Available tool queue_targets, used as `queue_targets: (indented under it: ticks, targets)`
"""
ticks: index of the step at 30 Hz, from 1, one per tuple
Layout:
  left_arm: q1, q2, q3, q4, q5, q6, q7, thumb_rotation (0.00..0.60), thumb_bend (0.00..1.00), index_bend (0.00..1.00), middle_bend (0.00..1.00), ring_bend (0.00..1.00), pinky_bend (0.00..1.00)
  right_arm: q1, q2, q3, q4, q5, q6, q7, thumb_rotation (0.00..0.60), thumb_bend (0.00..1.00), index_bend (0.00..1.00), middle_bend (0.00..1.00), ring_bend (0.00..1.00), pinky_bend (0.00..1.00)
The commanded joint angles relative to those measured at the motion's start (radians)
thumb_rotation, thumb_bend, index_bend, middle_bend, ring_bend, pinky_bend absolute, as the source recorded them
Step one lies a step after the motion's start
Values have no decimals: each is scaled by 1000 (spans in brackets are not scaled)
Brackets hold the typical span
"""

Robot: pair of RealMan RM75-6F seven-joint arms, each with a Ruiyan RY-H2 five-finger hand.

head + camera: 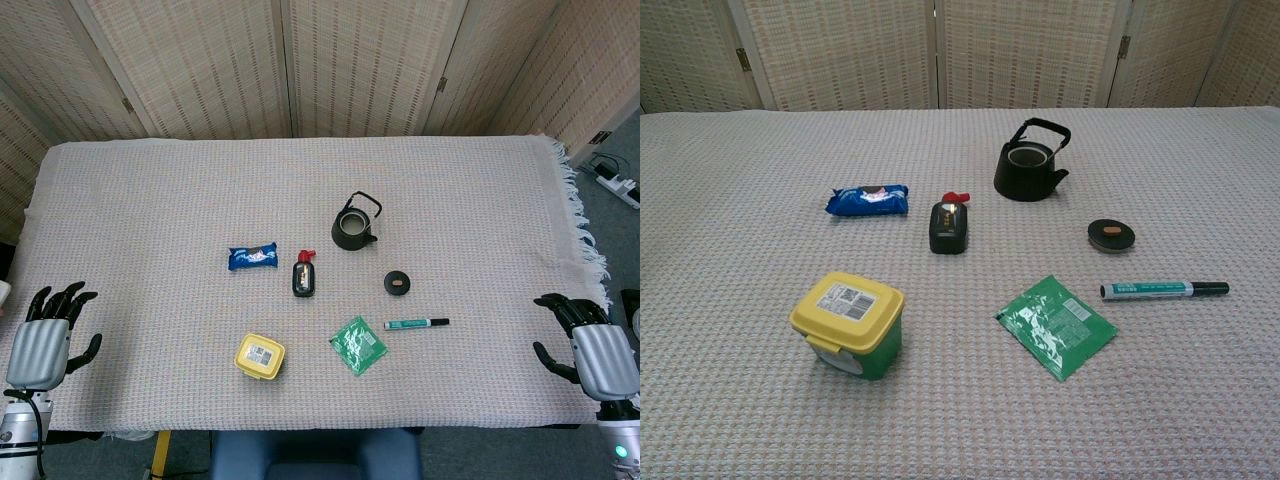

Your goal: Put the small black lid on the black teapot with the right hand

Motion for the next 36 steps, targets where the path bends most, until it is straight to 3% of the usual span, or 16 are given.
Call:
queue_targets:
  ticks: [1, 17, 25, 32, 36]
  targets:
    - [-1, 0, 0, 2, 0, -1, 0, 600, 329, 200, 109, 160, 70, 2, -3, -1, 1, 0, -3, -1, 600, 326, 250, 275, 359, 222]
    - [11, 4, 7, 3, 9, 15, -10, 600, 329, 198, 109, 160, 70, 19, 14, -2, -7, 1, -31, -9, 600, 327, 250, 275, 357, 227]
    - [15, 11, 9, -3, 23, 25, -19, 600, 329, 199, 109, 160, 70, 104, 3, 49, -10, 57, -138, -38, 600, 326, 241, 266, 405, 241]
    - [18, 6, 15, 2, 30, 25, -25, 600, 328, 202, 109, 160, 70, 235, -15, 105, -37, 157, -322, -122, 600, 327, 180, 250, 683, 559]
    - [22, 6, 14, 5, 29, 31, -29, 600, 329, 201, 109, 160, 70, 323, -55, 131, -35, 226, -437, -192, 600, 326, 165, 244, 764, 674]
